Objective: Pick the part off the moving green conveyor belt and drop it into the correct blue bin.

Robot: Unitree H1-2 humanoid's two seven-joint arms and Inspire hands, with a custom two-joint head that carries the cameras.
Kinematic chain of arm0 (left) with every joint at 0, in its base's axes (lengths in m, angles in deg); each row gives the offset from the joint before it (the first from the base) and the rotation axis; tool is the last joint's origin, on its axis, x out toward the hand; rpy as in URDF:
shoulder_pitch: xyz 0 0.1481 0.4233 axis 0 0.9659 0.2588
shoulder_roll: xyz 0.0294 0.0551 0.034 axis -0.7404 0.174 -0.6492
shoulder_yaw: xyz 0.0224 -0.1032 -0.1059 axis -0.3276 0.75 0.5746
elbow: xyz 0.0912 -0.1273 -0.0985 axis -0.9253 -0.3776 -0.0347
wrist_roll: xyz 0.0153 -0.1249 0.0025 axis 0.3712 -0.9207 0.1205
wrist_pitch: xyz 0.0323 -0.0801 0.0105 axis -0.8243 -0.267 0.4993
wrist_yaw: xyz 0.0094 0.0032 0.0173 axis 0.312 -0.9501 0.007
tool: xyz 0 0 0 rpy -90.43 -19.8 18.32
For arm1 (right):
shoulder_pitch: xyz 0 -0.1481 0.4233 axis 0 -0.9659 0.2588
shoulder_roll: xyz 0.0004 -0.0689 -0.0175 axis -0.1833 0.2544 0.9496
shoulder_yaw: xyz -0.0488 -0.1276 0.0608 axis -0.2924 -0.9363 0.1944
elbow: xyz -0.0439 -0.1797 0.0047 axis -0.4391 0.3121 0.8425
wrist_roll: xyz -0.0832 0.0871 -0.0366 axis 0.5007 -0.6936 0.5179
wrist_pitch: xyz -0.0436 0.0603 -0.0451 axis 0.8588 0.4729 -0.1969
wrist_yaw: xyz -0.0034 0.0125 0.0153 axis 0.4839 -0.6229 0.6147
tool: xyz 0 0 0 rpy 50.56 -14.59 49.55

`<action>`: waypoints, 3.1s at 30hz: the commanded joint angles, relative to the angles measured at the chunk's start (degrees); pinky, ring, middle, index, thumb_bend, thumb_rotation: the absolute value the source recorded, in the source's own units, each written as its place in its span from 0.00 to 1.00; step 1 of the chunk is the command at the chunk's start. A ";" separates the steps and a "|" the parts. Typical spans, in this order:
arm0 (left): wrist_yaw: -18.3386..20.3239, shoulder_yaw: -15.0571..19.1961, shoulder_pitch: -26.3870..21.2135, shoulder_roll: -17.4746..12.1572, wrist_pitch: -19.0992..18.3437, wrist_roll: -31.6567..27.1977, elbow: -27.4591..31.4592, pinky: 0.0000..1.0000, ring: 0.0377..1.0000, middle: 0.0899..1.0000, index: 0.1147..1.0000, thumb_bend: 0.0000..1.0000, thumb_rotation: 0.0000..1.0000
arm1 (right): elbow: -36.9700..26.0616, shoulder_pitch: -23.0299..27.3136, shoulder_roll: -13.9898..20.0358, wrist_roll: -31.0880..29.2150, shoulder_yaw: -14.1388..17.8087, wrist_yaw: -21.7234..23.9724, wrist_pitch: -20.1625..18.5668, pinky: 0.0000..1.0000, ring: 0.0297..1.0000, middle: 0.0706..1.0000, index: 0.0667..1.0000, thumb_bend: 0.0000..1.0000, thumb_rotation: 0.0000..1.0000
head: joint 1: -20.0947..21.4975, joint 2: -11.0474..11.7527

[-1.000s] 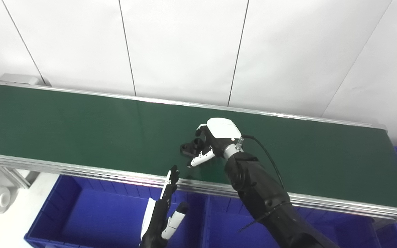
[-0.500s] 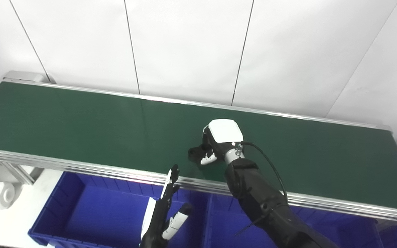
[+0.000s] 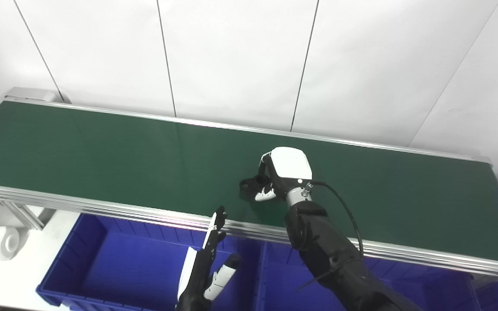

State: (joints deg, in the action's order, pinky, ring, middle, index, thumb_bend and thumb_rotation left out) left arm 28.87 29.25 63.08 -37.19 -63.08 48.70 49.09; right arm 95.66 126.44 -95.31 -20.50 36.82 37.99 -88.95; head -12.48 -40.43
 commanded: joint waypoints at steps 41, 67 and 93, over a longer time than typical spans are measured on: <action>4.62 2.95 -2.74 -1.59 -8.85 -9.14 7.59 0.90 0.93 0.93 0.97 0.83 0.99 | -67.02 -44.02 23.71 15.25 4.99 29.58 -2.05 0.14 0.18 0.25 0.44 0.50 0.15 | 17.16 -6.26; 5.04 2.33 -1.53 -1.95 -9.56 -8.37 8.39 0.91 0.94 0.94 0.99 0.82 1.00 | -54.09 -46.16 22.82 19.43 4.36 21.92 -3.22 1.00 0.92 0.94 0.90 1.00 0.62 | 14.57 -4.86; 4.93 3.16 -1.57 -3.34 -3.30 -8.33 2.71 0.91 0.93 0.94 0.98 0.81 1.00 | -67.30 -58.54 8.26 -39.01 30.05 29.23 14.72 0.83 0.86 0.88 0.89 0.82 1.00 | 11.69 2.69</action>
State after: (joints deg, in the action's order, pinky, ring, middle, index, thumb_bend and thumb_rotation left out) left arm 33.40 32.19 61.82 -39.49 -71.61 40.24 50.58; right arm 24.46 66.38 -85.32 -53.60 64.66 71.47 -89.25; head -0.79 -37.80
